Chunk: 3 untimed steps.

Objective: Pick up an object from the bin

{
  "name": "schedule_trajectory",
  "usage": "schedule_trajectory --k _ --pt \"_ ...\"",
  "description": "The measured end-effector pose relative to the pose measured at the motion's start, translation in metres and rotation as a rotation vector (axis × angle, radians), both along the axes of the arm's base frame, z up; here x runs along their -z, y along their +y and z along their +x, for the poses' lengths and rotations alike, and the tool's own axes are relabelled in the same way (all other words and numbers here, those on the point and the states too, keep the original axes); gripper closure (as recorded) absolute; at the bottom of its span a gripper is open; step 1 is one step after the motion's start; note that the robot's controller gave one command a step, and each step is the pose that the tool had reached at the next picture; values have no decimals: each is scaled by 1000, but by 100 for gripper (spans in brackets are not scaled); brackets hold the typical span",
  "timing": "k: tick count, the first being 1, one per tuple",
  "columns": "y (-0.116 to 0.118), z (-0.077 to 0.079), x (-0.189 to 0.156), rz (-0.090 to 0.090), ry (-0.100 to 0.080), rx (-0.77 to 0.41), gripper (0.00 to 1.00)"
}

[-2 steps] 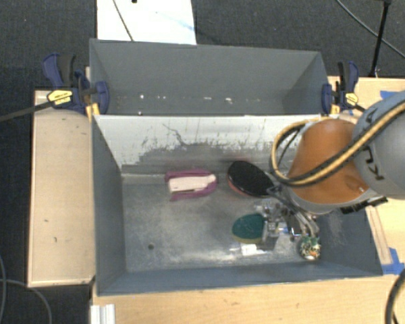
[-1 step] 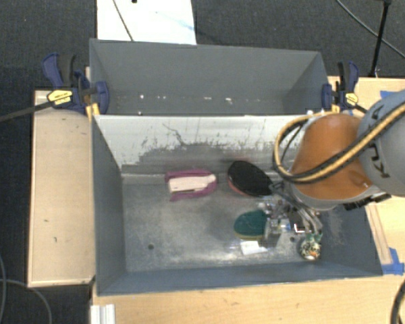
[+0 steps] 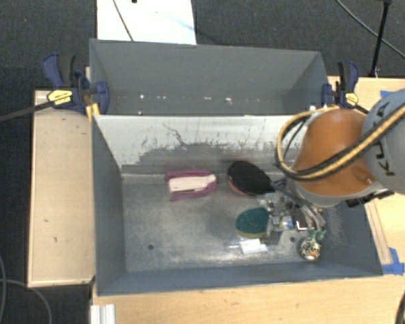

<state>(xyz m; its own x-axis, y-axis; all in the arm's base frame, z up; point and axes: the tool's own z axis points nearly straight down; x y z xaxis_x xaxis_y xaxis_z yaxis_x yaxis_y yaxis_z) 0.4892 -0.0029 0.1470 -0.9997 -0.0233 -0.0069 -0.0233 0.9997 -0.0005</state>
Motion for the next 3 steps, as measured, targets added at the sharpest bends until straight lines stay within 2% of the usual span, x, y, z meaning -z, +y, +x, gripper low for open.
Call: schedule_trajectory --k 2,3 --pt "0 2 -6 0 -3 -8 100" --pt "0 3 -45 0 0 -12 100"
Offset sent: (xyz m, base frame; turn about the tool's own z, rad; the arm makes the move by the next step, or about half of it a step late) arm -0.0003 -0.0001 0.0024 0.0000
